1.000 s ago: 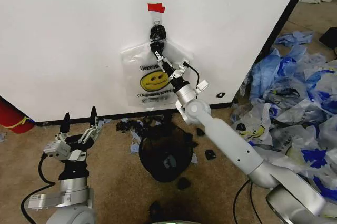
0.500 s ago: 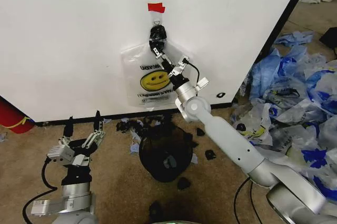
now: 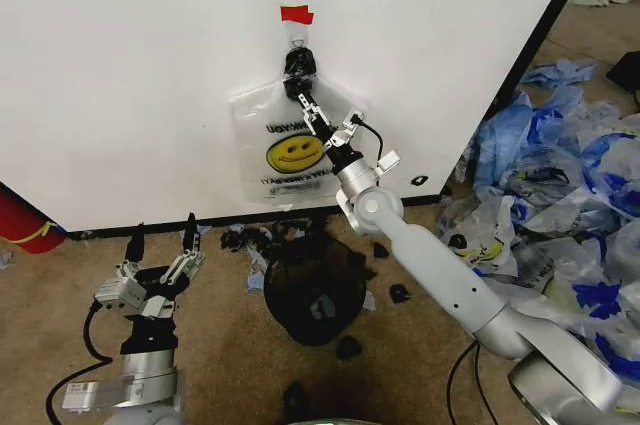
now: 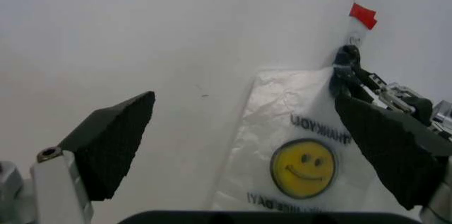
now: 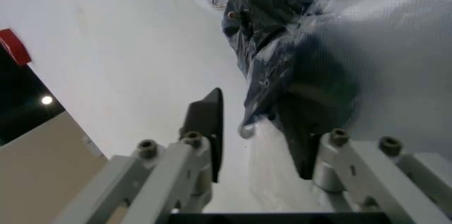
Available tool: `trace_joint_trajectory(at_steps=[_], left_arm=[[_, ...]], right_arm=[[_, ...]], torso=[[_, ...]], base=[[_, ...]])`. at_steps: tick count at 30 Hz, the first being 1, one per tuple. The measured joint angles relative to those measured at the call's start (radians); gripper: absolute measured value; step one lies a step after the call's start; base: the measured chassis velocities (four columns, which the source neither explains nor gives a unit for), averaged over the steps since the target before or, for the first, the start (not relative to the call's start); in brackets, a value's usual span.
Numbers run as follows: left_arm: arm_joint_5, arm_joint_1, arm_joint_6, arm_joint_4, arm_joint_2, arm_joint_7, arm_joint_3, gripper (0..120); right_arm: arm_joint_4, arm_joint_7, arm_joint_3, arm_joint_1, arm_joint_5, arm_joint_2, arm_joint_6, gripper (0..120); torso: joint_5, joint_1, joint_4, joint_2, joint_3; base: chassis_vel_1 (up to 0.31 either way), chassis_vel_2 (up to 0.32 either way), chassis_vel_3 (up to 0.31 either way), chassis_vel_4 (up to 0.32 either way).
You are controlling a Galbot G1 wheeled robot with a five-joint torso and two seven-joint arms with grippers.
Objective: Pick up the garbage bag from the wall and place it over the trash bin.
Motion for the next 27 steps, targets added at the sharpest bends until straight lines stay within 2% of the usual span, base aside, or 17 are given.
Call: trace_joint_trajectory(at_steps=[2, 6, 7, 20, 27], left_arm=[[0.001, 0.001, -0.001, 0.0, 0.0, 0.001, 0.001, 100], [0.006, 0.006, -0.002, 0.0, -0.002, 0.007, 0.005, 100], [0.006, 0.006, -0.003, 0.0, -0.002, 0.007, 0.005, 100], [0.008, 0.003, -0.003, 0.009, -0.002, 0.01, 0.012, 100], [0.011, 0.0, -0.004, 0.016, -0.001, 0.012, 0.02, 100]], right_arm=[[-0.002, 0.001, 0.001, 0.0, -0.001, 0.002, 0.002, 20], [-0.006, 0.006, 0.004, -0.001, -0.004, 0.009, 0.006, 1], [-0.006, 0.006, 0.004, -0.002, -0.005, 0.009, 0.006, 0], [0.0, -0.009, 0.01, -0.046, -0.023, -0.018, 0.026, 0], [0.07, -0.024, -0.005, -0.132, -0.036, -0.087, 0.031, 0]], torso=[[0.0, 0.0, 0.0, 0.0, 0.0], [0.0, 0.0, 0.0001, 0.0, 0.0], [0.0, 0.0, 0.0001, 0.0, 0.0], [0.0001, 0.0, 0.0, 0.0, 0.0], [0.0002, 0.0, 0.0, 0.0, 0.0]], base=[[0.0, 0.0, 0.0, 0.0], [0.0, 0.0, 0.0, 0.0], [0.0, 0.0, 0.0, 0.0], [0.0, 0.0, 0.0, 0.0], [0.0, 0.0, 0.0, 0.0]])
